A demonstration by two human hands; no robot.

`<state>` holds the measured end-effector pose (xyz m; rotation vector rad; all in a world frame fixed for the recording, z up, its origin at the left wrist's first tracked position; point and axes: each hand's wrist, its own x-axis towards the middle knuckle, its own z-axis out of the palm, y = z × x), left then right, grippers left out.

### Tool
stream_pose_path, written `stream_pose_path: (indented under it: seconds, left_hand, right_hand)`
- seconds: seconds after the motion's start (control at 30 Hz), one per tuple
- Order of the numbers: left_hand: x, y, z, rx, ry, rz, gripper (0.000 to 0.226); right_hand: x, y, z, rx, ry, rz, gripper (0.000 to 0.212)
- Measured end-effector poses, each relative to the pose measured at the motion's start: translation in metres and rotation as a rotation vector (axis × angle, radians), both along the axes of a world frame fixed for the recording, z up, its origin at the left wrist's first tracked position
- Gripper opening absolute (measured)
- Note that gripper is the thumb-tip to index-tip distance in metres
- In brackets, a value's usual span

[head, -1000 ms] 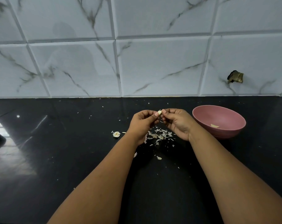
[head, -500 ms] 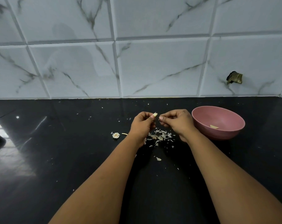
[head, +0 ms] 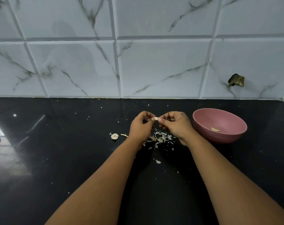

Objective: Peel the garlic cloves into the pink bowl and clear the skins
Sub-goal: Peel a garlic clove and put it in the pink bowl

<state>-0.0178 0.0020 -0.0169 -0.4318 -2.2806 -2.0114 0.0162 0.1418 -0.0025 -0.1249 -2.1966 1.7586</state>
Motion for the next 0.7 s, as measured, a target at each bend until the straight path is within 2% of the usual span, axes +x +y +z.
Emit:
stream_pose_path:
  seconds: [0.3, 0.7]
  left_hand:
    - [0.0026, 0.0008, 0.0034, 0.168, -0.174, -0.120, 0.009]
    - [0.0059, 0.0007, 0.0060, 0.231, -0.175, -0.072, 0.011]
  right_hand:
    - [-0.0012, -0.0004, -0.0018, -0.067, -0.083, 0.111, 0.017]
    - [-0.0033, -0.0039, -0.0030, -0.088, -0.082, 0.080, 0.019]
